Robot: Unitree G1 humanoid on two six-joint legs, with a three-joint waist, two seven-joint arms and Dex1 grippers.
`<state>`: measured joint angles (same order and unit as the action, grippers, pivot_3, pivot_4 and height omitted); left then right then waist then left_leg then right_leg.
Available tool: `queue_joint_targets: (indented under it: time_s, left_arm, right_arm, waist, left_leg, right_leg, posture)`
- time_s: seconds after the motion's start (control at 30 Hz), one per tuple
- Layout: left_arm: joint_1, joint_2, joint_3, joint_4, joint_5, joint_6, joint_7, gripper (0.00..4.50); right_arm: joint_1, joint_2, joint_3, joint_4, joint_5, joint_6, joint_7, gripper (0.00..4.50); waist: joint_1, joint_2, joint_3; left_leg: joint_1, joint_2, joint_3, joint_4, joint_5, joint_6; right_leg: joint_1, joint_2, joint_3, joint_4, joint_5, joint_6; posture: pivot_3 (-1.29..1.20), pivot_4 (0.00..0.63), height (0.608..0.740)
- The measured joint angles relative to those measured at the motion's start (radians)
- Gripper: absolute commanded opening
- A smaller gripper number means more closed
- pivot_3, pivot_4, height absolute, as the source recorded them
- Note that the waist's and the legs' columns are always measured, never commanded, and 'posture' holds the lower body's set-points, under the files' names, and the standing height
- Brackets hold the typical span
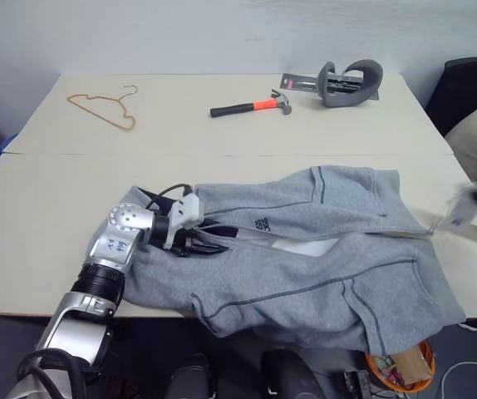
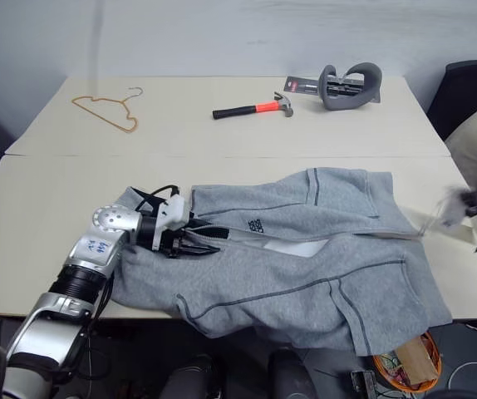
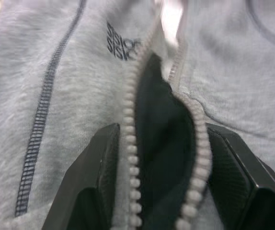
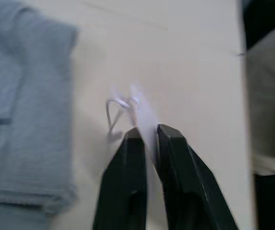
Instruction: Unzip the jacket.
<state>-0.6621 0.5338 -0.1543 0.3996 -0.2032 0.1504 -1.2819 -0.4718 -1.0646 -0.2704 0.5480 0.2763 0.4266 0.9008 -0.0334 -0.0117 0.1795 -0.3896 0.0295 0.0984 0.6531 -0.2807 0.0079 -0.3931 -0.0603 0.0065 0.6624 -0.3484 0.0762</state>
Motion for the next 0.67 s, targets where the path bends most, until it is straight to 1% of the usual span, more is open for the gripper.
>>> queue_joint_targets:
  time_s: [0.03, 0.07, 0.17, 0.23, 0.3, 0.37, 0.47, 0.53, 0.6, 0.67]
  left_arm:
    - [0.0, 0.023, 0.012, -0.02, -0.027, 0.04, -0.021, 3.2]
    - [-0.001, 0.05, 0.029, -0.037, -0.048, 0.074, -0.039, 3.51]
    - [-0.004, 0.166, 0.085, -0.09, -0.118, 0.189, -0.109, 4.46]
    - [-0.003, 0.27, 0.124, -0.121, -0.162, 0.263, -0.167, 4.5]
    - [0.002, 0.357, 0.161, -0.146, -0.199, 0.314, -0.219, 4.5]
    - [0.01, 0.428, 0.187, -0.167, -0.222, 0.333, -0.22, 4.5]
    - [0.034, 0.529, 0.242, -0.172, -0.228, 0.328, -0.219, 4.5]
    - [0.047, 0.575, 0.276, -0.17, -0.23, 0.314, -0.219, 4.5]
    - [0.05, 0.589, 0.3, -0.17, -0.237, 0.304, -0.219, 4.5]
    - [0.06, 0.588, 0.306, -0.171, -0.244, 0.295, -0.218, 4.5]
  right_arm:
    - [0.029, -0.002, 0.002, -0.055, 0.013, 0.02, 0.035, 1.61]
    - [0.052, -0.007, 0.003, -0.098, 0.025, 0.036, 0.067, 1.97]
    - [0.169, -0.085, -0.023, -0.224, 0.072, 0.083, 0.203, 3.05]
    - [0.256, -0.152, -0.092, -0.278, 0.11, 0.114, 0.301, 3.72]
    - [0.321, -0.197, -0.191, -0.321, 0.14, 0.148, 0.377, 4.39]
    - [0.416, -0.224, -0.321, -0.38, 0.163, 0.192, 0.472, 4.46]
    - [0.585, -0.227, -0.525, -0.465, 0.166, 0.249, 0.617, 4.46]
    - [0.646, -0.222, -0.617, -0.501, 0.165, 0.264, 0.637, 4.46]
    - [0.678, -0.217, -0.672, -0.524, 0.166, 0.275, 0.638, 4.46]
    - [0.682, -0.206, -0.685, -0.537, 0.171, 0.279, 0.634, 4.46]
  waist:
    - [0.001, 0.0, 0.0]
    - [0.002, 0.0, 0.0]
    - [0.005, 0.001, 0.001]
    - [0.006, 0.0, 0.001]
    - [0.005, 0.0, 0.001]
    - [0.007, -0.001, 0.001]
    - [0.006, -0.003, 0.003]
    - [0.005, -0.003, 0.003]
    - [0.002, -0.003, 0.003]
    - [0.001, -0.003, 0.003]
  left_leg:
    - [-0.001, 0.0, -0.001, -0.001, 0.0, -0.001]
    - [-0.001, 0.001, -0.001, -0.001, 0.0, -0.001]
    - [-0.001, 0.0, -0.002, -0.002, 0.0, -0.001]
    - [-0.001, 0.0, -0.002, -0.002, 0.0, 0.0]
    - [0.0, 0.0, -0.002, -0.002, -0.004, 0.006]
    - [0.001, 0.0, -0.003, -0.004, -0.005, 0.006]
    - [0.001, 0.0, -0.004, -0.005, -0.005, 0.005]
    - [0.001, 0.0, -0.003, -0.005, -0.006, 0.005]
    - [0.001, 0.0, -0.003, -0.005, -0.006, 0.005]
    - [0.002, 0.0, -0.003, -0.005, -0.006, 0.005]
  right_leg:
    - [0.0, 0.0, -0.001, -0.001, 0.0, 0.0]
    - [0.0, 0.001, -0.001, -0.001, 0.0, 0.0]
    - [0.0, 0.0, -0.001, -0.003, 0.0, 0.0]
    - [0.001, 0.0, -0.002, -0.004, 0.0, 0.0]
    - [0.002, -0.001, -0.002, -0.005, 0.0, 0.0]
    - [0.003, -0.001, -0.002, -0.006, 0.0, -0.001]
    - [0.003, -0.001, -0.003, -0.007, -0.001, -0.001]
    - [0.003, -0.001, -0.002, -0.007, -0.001, -0.001]
    - [0.003, -0.002, -0.002, -0.007, -0.001, -0.001]
    - [0.003, -0.002, -0.002, -0.006, -0.001, -0.001]
  posture:
    - [0.0, 0.15, 0.74]
    - [0.0, 0.15, 0.74]
    - [0.0, 0.15, 0.74]
    - [0.0, 0.15, 0.74]
    - [0.0, 0.15, 0.74]
    - [0.0, 0.15, 0.74]
    - [0.0, 0.15, 0.74]
    - [0.0, 0.15, 0.74]
    - [0.0, 0.15, 0.74]
    - [0.0, 0.15, 0.74]
